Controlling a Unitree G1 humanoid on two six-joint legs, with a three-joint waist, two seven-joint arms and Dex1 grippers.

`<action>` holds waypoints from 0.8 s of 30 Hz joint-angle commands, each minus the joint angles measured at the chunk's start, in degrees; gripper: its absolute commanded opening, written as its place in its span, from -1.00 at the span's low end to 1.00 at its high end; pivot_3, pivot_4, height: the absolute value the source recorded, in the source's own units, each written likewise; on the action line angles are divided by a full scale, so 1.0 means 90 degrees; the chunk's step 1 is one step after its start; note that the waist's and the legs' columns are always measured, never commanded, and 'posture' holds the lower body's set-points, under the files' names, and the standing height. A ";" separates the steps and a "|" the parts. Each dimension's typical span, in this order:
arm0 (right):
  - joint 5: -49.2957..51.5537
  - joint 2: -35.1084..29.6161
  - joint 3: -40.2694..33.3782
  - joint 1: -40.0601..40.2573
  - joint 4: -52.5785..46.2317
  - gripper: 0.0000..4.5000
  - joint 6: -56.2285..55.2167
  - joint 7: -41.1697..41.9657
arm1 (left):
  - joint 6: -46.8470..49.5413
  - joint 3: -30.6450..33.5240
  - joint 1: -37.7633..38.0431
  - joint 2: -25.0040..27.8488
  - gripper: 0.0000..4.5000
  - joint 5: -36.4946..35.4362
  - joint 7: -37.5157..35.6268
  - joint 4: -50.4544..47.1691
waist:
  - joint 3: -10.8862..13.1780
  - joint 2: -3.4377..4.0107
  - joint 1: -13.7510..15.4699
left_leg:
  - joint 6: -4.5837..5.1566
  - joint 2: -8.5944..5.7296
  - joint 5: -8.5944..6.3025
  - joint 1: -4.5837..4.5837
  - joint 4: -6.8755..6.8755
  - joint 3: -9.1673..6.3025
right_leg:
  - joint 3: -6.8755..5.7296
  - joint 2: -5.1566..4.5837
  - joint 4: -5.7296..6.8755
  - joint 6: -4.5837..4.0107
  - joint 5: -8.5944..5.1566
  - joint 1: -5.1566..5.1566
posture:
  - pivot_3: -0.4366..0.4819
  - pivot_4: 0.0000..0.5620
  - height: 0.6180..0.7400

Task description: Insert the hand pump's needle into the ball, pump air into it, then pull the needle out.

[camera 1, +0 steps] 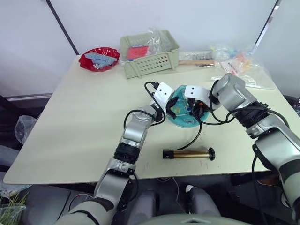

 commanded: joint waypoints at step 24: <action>-0.1029 0.1542 0.0251 -0.0433 0.1503 -0.84 -0.0367 -0.0310 | 0.0118 -0.0452 0.0201 -0.0298 -1.00 -0.0020 -0.0386 0.0319 | -0.0042 -0.0024 -0.0064 | -0.0020 -0.0005 -0.0008 0.0030 -0.0005 -0.0056 | -0.0014 0.0020 -0.0008 0.0001 0.0002 0.0016 | -0.05 -0.47 1.00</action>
